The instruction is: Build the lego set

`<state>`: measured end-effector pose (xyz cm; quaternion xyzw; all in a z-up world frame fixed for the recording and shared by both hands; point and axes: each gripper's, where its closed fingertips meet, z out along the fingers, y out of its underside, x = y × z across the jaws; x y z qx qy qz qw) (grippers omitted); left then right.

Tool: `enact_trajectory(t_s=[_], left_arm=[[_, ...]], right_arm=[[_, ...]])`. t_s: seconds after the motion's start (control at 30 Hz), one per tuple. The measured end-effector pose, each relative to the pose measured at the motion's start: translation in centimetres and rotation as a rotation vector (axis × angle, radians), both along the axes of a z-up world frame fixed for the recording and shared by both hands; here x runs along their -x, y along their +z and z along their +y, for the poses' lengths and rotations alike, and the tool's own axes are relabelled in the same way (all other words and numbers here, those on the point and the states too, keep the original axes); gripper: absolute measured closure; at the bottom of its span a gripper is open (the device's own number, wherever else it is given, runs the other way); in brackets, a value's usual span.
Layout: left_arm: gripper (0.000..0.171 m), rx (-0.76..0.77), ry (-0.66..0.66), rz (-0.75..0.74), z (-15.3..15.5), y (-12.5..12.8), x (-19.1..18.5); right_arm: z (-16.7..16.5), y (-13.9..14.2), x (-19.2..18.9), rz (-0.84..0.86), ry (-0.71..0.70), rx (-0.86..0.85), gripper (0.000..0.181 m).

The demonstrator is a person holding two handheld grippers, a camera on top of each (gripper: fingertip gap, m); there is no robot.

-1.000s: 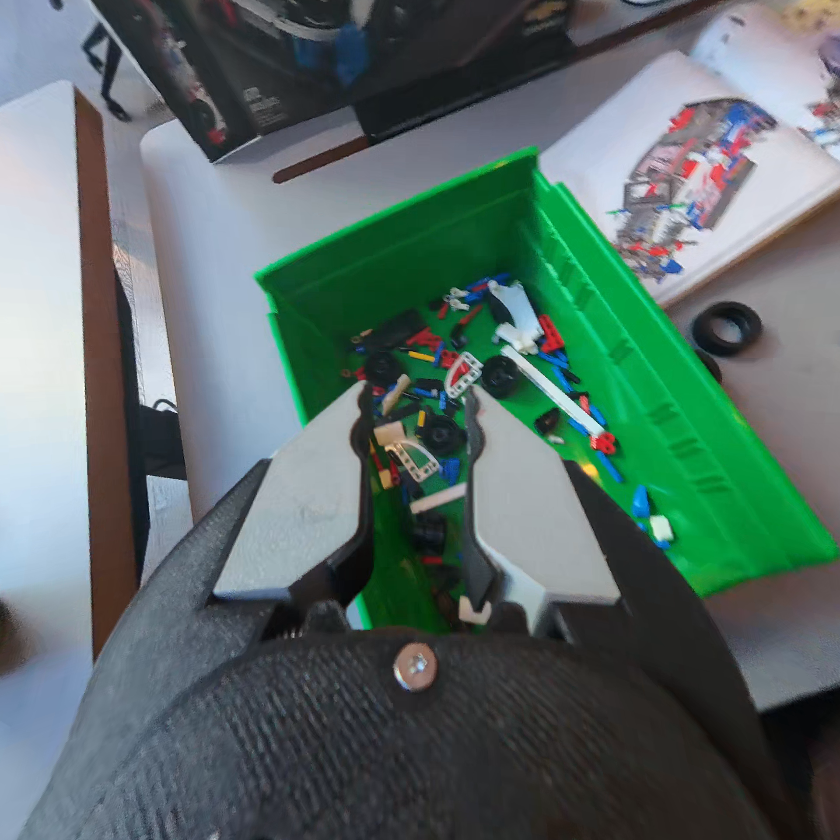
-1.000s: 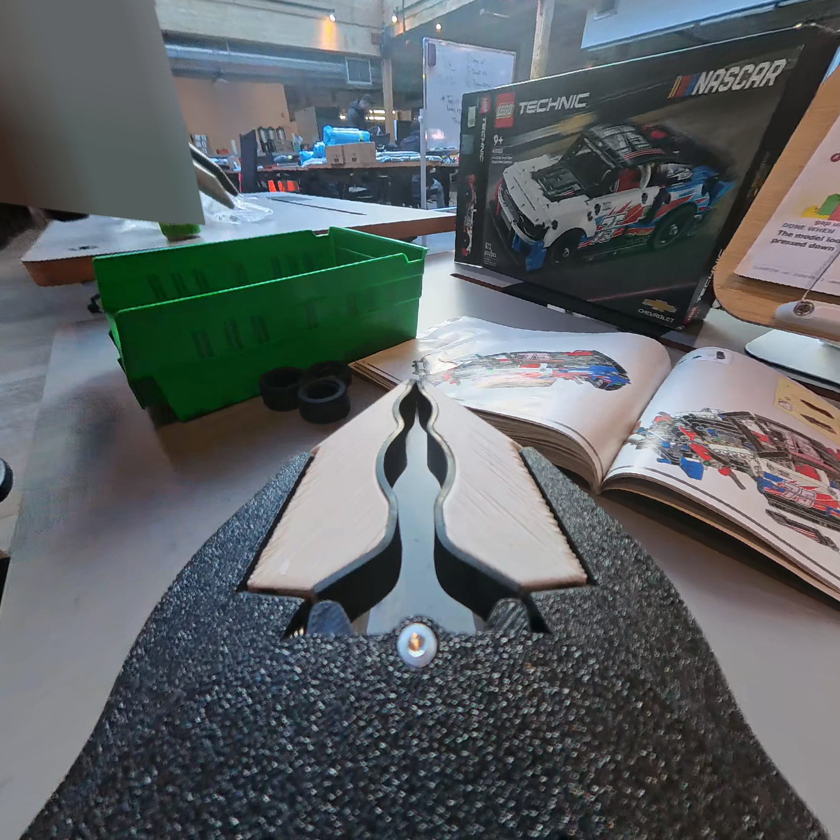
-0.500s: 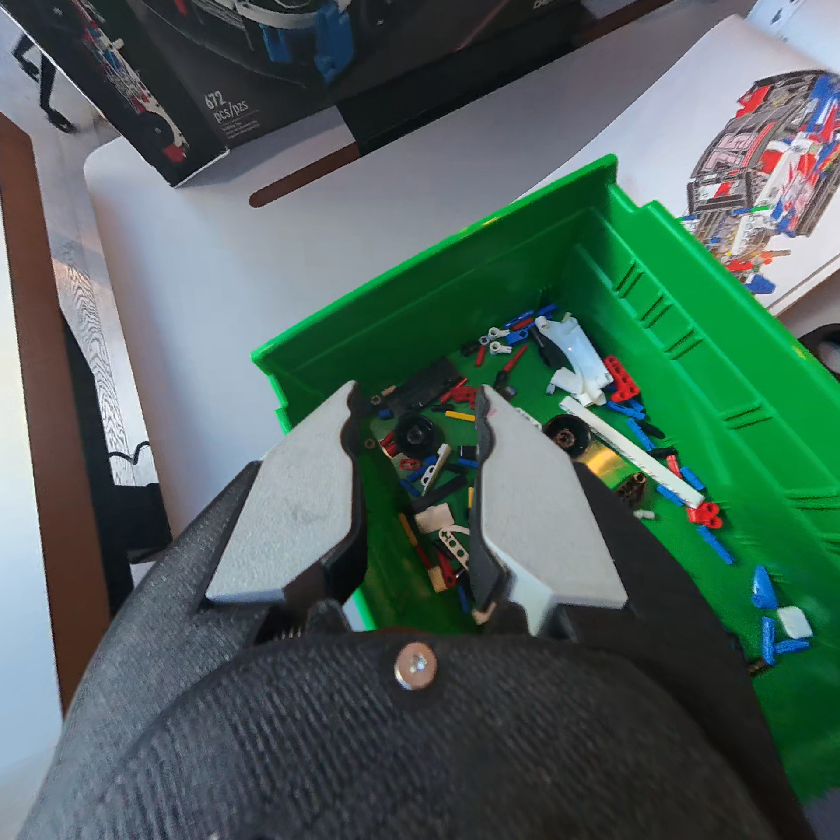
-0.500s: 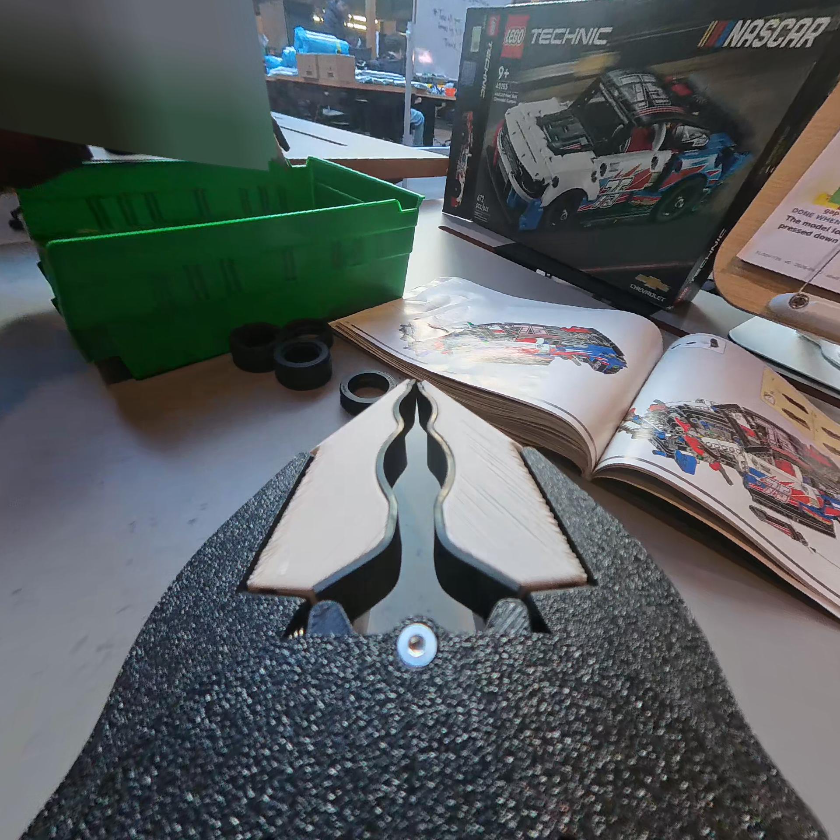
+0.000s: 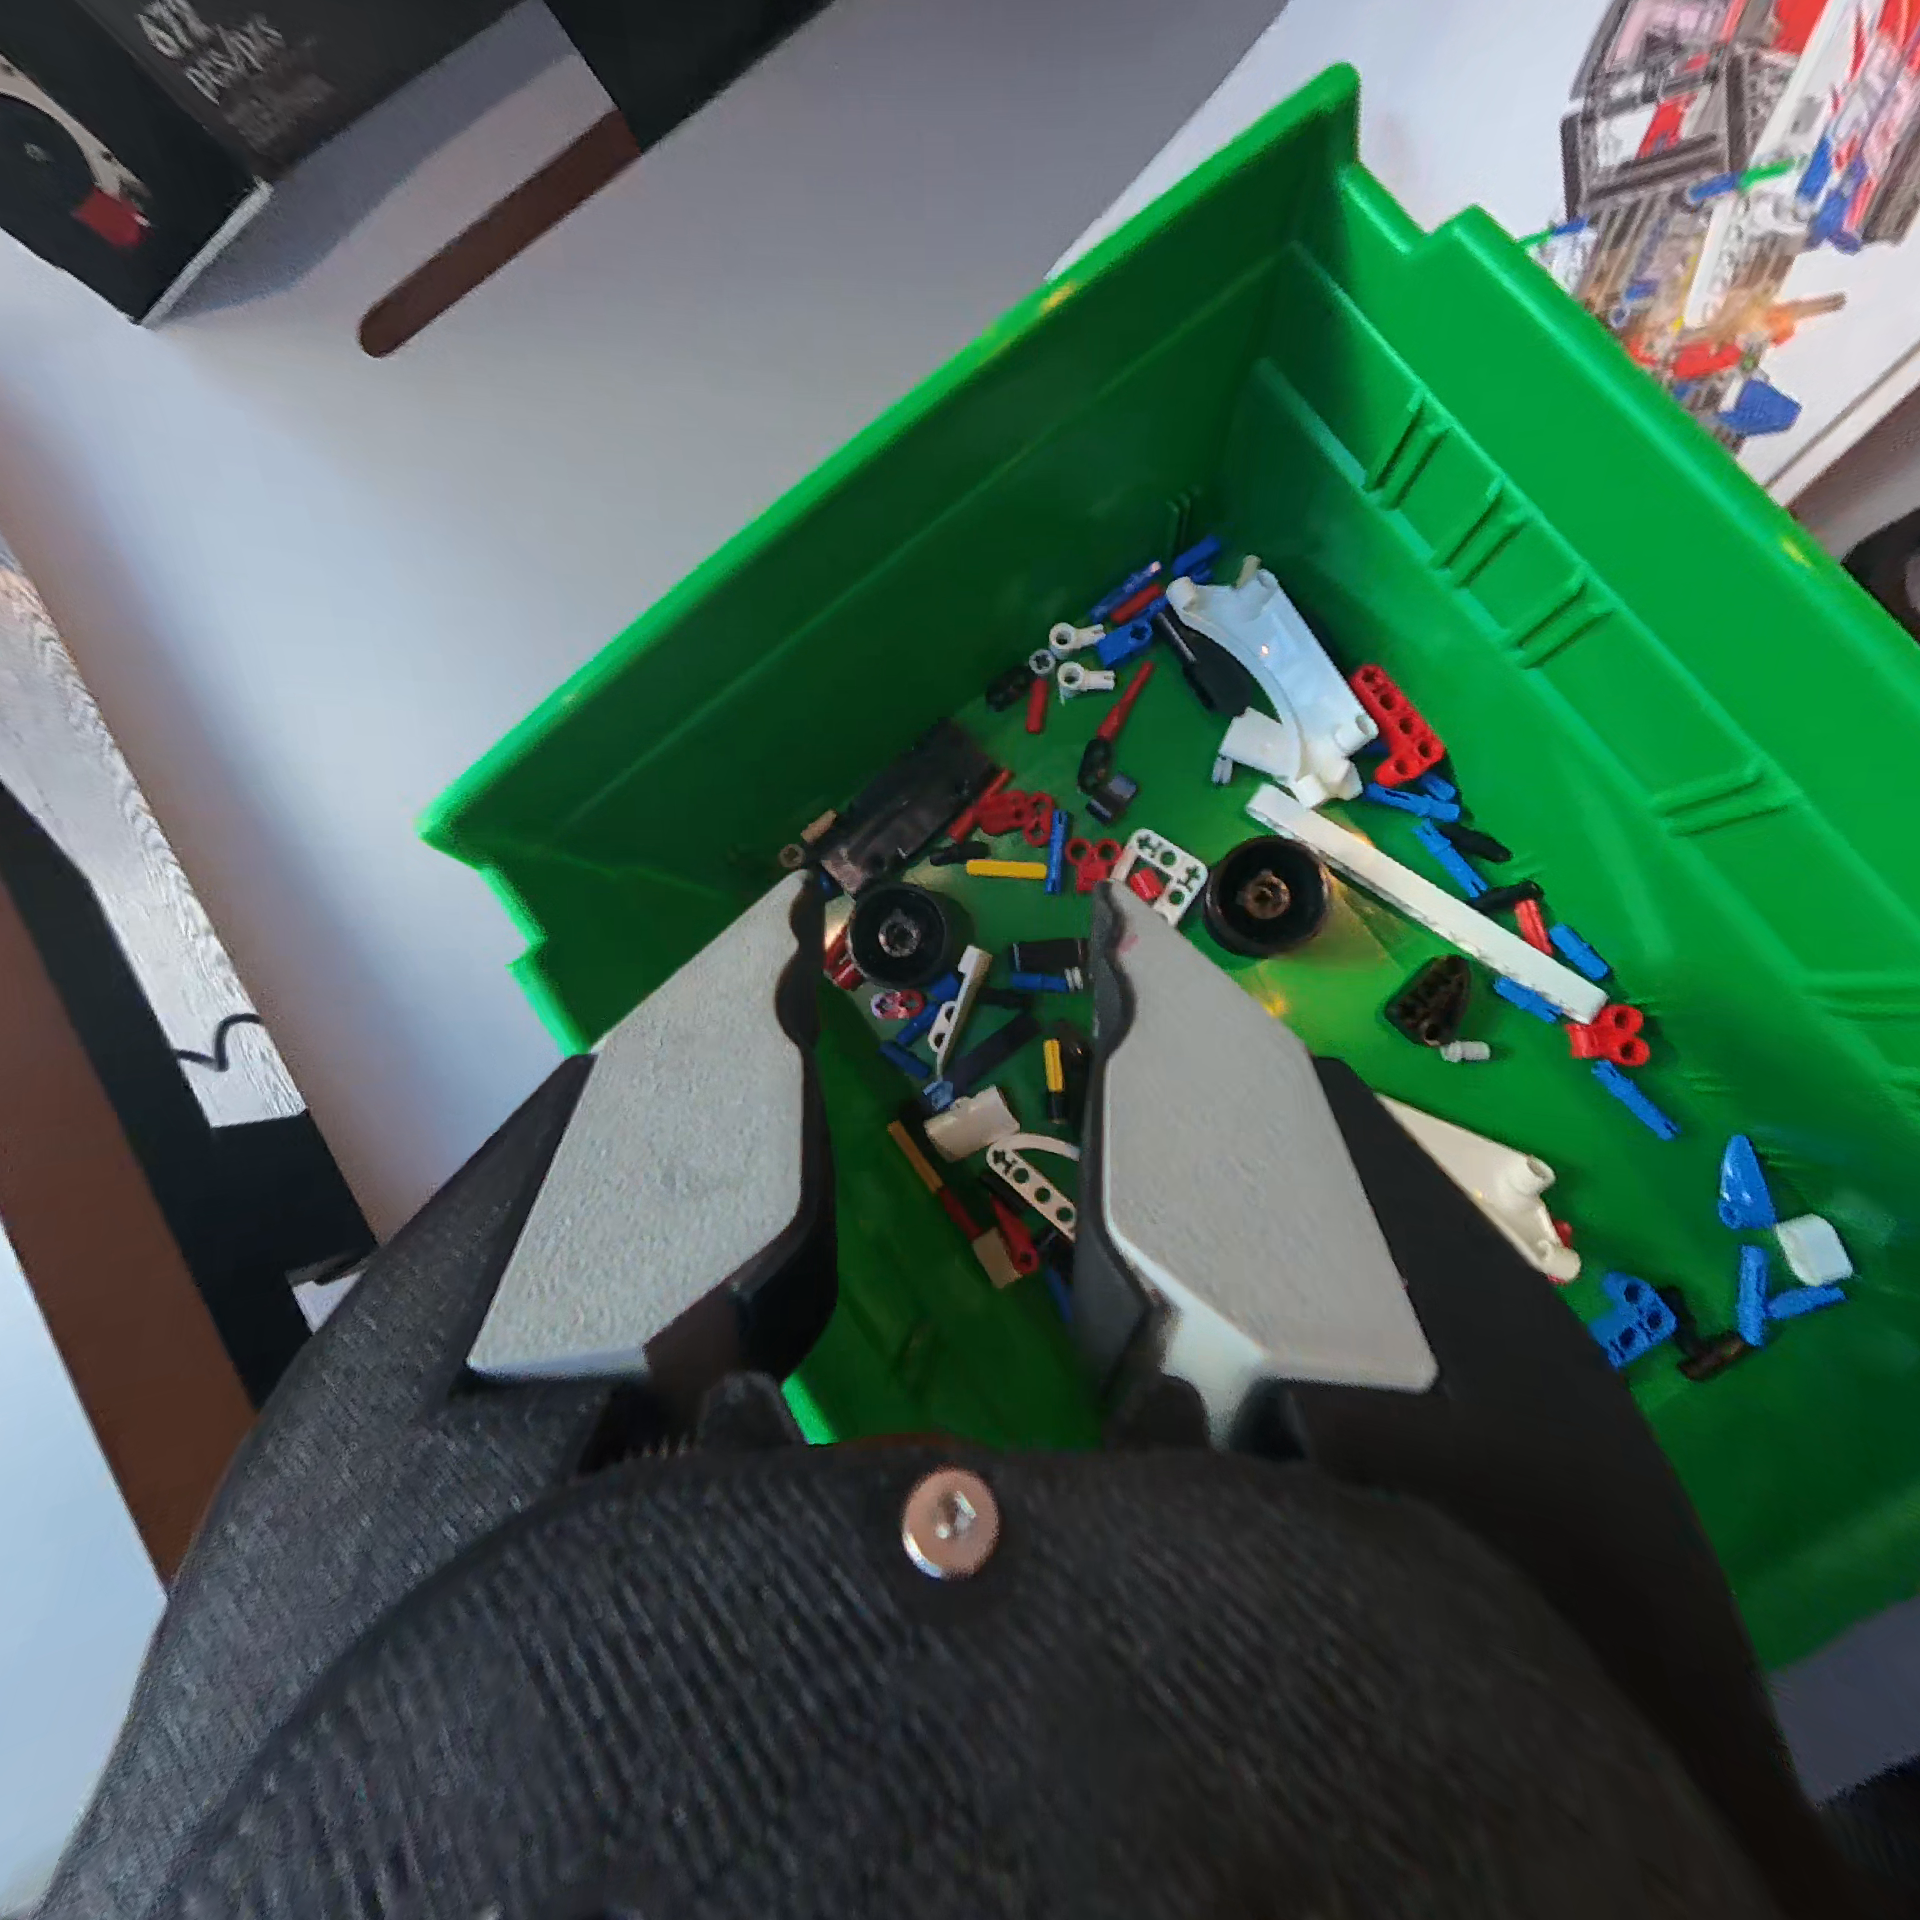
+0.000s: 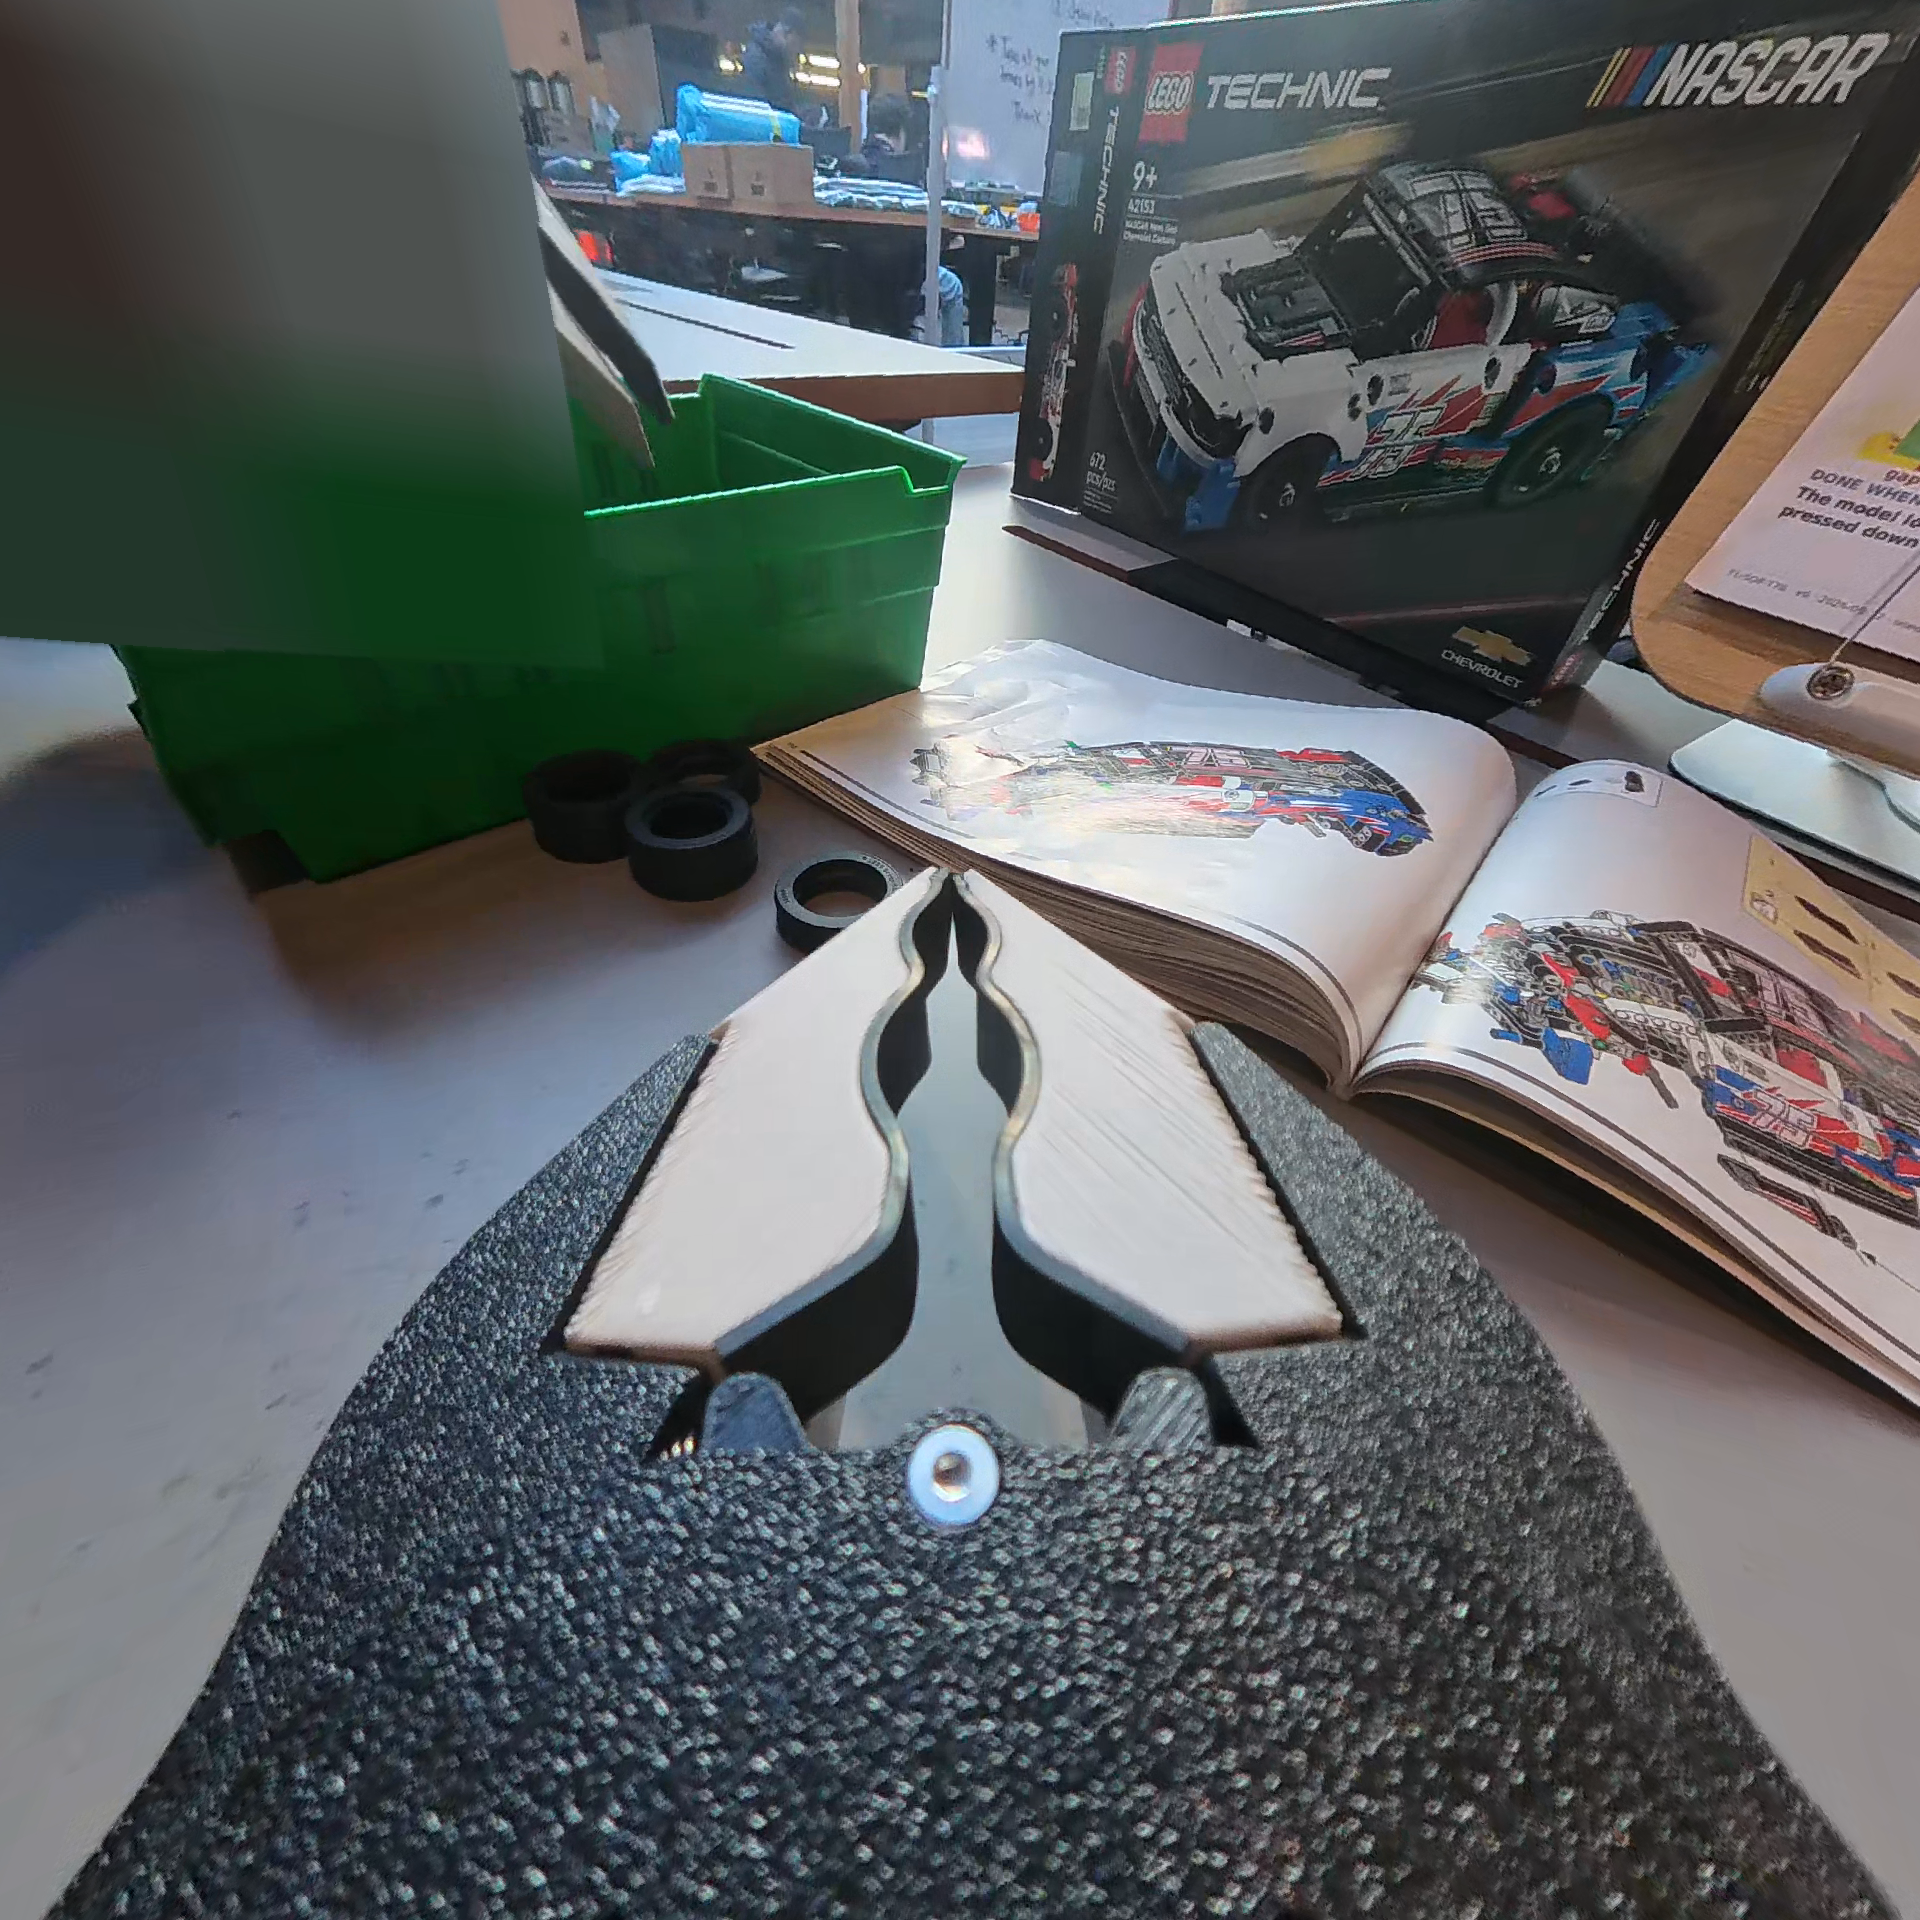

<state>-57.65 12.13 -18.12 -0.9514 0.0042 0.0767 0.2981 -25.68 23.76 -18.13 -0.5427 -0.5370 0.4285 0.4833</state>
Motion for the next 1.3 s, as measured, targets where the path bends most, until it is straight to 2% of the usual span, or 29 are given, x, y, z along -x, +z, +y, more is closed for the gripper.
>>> enact_trajectory(t_s=[0.2,0.27,0.3,0.43,0.57,0.63,0.77,0.9,1.07,1.13,1.3], left_arm=[[0.136,0.24,-0.008,-0.043,-2.0,-3.7,-0.8],[0.152,0.36,0.023,-0.037,-3.3,-5.3,-0.7],[0.154,0.41,0.037,-0.014,-3.8,-5.8,-0.4],[0.155,0.509,-0.003,0.013,-4.7,-6.7,-1.7],[0.169,0.597,-0.024,0.06,-5.7,-7.5,-2.5],[0.17,0.607,-0.044,0.027,-6.0,-7.6,-3.4],[0.171,0.587,-0.067,-0.136,-6.3,-6.9,-5.5],[0.165,0.515,0.059,-0.113,-4.8,-6.1,-3.2],[0.156,0.538,0.145,-0.092,-4.3,-7.8,-2.0],[0.152,0.544,0.164,-0.112,-4.3,-8.3,-2.1],[0.154,0.546,0.164,-0.12,-4.2,-8.4,-2.1]], right_arm=[[0.1,0.4,-0.2,0.029,0.006,0.023,0.181],[0.2,0.6,-0.4,0.045,0.009,0.035,0.181],[0.2,0.7,-0.5,0.054,0.011,0.044,0.181],[0.7,1.2,-0.8,0.094,0.018,0.104,0.181],[1.1,1.7,-1.2,0.14,0.028,0.171,0.181],[1.1,1.9,-1.3,0.155,0.047,0.205,0.181],[0.8,2.0,-1.4,0.167,0.076,0.251,0.181],[0.4,2.1,-1.5,0.172,0.096,0.266,0.181],[-0.1,2.0,-1.5,0.164,0.113,0.264,0.181],[-0.3,2.0,-1.6,0.165,0.115,0.26,0.181],[-0.4,2.0,-1.6,0.163,0.121,0.263,0.181]])
